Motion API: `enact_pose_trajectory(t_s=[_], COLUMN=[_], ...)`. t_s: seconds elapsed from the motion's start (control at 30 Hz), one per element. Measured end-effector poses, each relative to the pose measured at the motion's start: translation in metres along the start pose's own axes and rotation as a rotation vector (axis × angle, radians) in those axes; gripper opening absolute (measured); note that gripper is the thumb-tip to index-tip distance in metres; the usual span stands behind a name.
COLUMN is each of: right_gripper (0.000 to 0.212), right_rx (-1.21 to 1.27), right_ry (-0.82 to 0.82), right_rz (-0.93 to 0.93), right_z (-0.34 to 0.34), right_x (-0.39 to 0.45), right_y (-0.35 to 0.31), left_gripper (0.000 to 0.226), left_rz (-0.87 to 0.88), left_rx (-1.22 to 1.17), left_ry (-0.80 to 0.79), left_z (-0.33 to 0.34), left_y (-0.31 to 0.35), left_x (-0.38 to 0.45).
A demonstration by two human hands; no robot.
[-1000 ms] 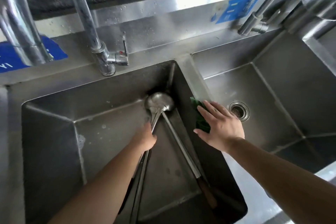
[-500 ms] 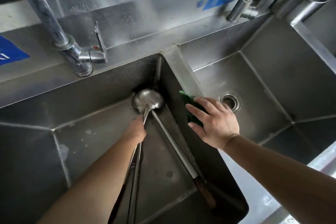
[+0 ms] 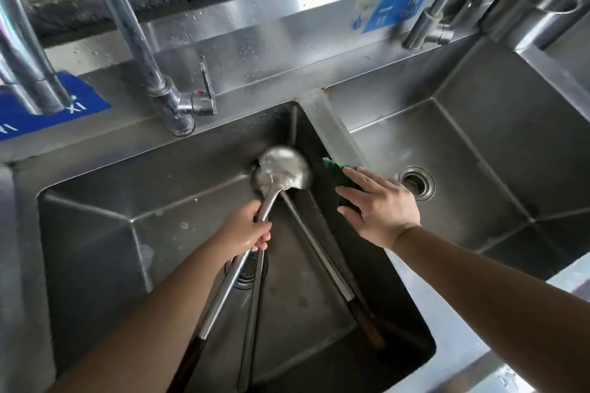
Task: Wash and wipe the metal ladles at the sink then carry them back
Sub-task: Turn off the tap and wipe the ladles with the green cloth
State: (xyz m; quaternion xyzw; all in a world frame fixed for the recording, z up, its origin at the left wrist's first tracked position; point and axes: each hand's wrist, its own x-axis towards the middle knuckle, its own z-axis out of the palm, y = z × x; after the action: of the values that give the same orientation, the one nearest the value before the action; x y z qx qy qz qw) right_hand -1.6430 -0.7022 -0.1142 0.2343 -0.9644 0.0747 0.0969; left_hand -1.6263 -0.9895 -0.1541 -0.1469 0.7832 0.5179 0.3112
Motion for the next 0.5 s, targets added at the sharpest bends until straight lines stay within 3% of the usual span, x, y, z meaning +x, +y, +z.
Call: enact_pose_trajectory(t_s=[0.13,0.27,0.33,0.5], right_gripper=[0.040,0.068,0.075,0.046], right_rx=[-0.015,-0.048,-0.052,0.222], right_ry=[-0.063,-0.458,-0.521,-0.458], right_rz=[0.004,0.002,-0.032,0.066], right_z=[-0.008,-0.036,-0.040,-0.069], right_x=[0.002,0.007,-0.001,-0.031], right_y=[-0.003,-0.005,-0.002,0.010], left_gripper=[0.007,0.009,0.013,0.019], left_rz=[0.119,0.148,0.158,0.301], left_rx=[-0.026,-0.074,-0.070,-0.044], left_ry=[0.005,0.067,0.071,0.197], left_z=[-0.010,-0.006,-0.001,0.015], left_y=[0.040,0.077,0.084,0.120], left_x=[-0.060,-0.120,-0.137,-0.197])
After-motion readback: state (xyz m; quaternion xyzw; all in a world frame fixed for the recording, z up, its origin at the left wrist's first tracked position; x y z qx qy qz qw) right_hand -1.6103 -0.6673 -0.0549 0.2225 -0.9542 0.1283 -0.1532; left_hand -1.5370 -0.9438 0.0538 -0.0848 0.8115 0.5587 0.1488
